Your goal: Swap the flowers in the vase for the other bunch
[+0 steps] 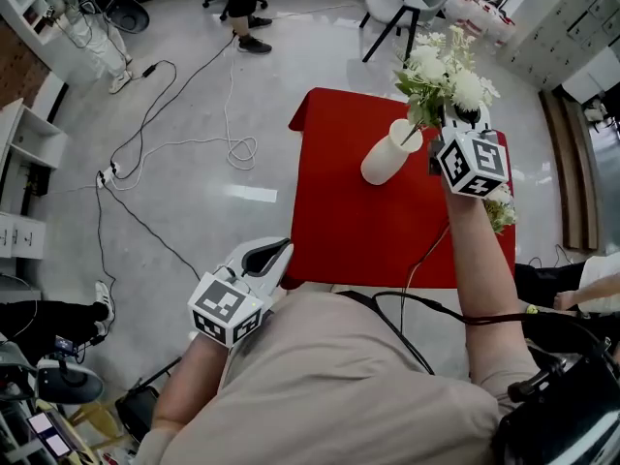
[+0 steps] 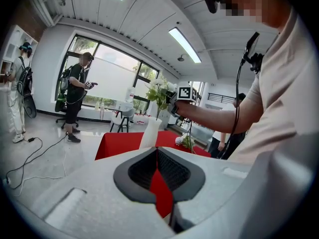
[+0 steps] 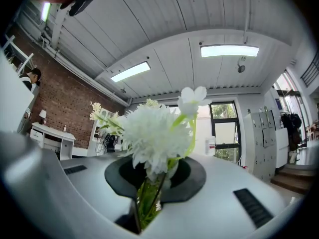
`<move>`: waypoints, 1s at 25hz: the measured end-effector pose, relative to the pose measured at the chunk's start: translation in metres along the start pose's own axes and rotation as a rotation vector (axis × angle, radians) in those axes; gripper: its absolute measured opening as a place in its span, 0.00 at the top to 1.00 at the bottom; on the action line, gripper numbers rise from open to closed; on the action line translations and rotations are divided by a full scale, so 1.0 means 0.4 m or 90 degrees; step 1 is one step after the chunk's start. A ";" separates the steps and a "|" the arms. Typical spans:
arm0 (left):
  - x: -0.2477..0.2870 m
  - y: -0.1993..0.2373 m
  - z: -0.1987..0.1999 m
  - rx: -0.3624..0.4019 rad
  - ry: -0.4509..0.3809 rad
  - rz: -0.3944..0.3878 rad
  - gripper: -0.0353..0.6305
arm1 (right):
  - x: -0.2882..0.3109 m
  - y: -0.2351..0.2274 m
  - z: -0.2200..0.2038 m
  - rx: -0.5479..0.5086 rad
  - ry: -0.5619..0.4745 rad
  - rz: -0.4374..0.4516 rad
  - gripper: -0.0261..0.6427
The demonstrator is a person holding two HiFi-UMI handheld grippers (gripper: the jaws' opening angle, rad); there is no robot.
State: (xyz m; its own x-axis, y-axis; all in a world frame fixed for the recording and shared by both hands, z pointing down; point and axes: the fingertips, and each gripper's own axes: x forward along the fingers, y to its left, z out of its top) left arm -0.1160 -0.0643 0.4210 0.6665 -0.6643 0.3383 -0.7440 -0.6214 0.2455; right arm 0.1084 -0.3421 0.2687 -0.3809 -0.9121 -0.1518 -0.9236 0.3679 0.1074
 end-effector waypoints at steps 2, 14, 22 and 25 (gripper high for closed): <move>-0.003 -0.001 -0.001 0.000 0.002 0.000 0.94 | -0.007 0.011 -0.025 0.000 0.004 0.005 0.85; -0.008 0.004 -0.008 0.007 0.012 -0.010 0.94 | -0.023 0.057 -0.166 0.012 0.059 0.028 0.79; -0.020 0.012 -0.015 0.005 0.013 -0.018 0.94 | -0.043 0.087 -0.197 0.045 0.074 0.042 0.59; -0.021 0.016 -0.015 0.007 0.013 -0.024 0.94 | -0.051 0.101 -0.206 0.049 0.081 0.046 0.54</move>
State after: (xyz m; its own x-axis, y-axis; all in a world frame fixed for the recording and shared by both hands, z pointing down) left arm -0.1268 -0.0601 0.4252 0.6923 -0.6323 0.3478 -0.7182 -0.6503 0.2476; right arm 0.0824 -0.3236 0.3572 -0.4428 -0.8964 -0.0204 -0.8963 0.4419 0.0370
